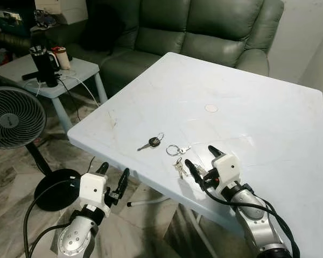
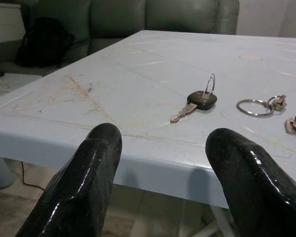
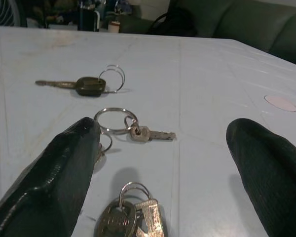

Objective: Hang keys on a hook

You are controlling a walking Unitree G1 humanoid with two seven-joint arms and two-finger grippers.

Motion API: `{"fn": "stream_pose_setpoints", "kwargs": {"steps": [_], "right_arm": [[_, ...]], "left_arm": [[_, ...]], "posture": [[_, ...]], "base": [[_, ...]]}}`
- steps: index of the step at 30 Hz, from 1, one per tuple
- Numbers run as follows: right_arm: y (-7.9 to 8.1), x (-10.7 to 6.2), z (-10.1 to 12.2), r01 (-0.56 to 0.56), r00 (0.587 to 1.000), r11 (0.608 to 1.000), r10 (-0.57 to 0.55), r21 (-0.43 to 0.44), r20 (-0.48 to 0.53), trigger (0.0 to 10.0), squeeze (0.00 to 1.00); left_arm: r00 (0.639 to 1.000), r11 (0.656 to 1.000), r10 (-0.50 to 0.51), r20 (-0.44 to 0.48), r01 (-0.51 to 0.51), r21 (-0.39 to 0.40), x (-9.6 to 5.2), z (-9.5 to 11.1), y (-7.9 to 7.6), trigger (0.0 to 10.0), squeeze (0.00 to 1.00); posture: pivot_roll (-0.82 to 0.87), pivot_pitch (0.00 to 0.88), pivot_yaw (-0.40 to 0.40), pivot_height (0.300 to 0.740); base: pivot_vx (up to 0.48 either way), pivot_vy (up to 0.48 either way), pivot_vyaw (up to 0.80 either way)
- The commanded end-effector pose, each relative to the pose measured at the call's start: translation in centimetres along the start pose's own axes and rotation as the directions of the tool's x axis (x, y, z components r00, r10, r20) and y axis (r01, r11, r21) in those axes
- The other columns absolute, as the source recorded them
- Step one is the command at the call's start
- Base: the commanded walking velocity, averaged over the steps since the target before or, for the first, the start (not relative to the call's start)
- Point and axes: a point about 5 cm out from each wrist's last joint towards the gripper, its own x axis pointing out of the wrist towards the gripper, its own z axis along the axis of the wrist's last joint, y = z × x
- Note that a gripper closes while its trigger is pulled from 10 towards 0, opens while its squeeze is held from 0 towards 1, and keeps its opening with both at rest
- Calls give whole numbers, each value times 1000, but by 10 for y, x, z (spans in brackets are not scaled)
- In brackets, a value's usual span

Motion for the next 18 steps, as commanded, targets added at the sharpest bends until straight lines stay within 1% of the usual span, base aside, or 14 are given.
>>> {"fn": "stream_pose_setpoints", "kwargs": {"steps": [1, 2, 3, 8, 10, 18], "right_arm": [[-2, 0, 3, 13, 1000, 1000, -13, 12, 18, 10000, 0], [-3, 0, 3, 26, 999, 999, -27, 39, 22, 10000, 0], [-3, 0, 4, 29, 999, 998, -30, 47, 23, 10000, 0], [-4, 0, 4, 31, 999, 998, -33, 52, 25, 10000, 0], [-5, -2, 4, 46, 998, 996, -49, 73, 41, 10000, 0], [-6, -3, 3, 52, 997, 994, -56, 92, 44, 10000, 0]], "left_arm": [[1000, 1000, 7, 14, -7, 17, -1, 3, 2, 10000, 0], [1000, 1000, 17, 10, -17, 2, 0, 4, 5, 10000, 0], [1000, 1000, 20, 10, -20, -2, 0, 4, 6, 10000, 0], [1000, 1000, 23, 12, -23, -11, 0, 4, 6, 10000, 0], [1000, 999, 22, 11, -21, -42, 2, 4, 10, 10000, 0], [1000, 999, 22, 15, -22, -47, 3, 5, 11, 10000, 0]], "posture": [[-69, 0, -18, 740], [-70, 0, -16, 740], [-70, 0, -16, 740], [-70, 0, -16, 740], [-73, 1, -12, 740], [-77, 6, -8, 740]], "base": [[0, 0, 0], [0, 0, 0], [0, 0, 0], [0, 0, 0], [0, 405, 0], [0, 458, 0]]}}
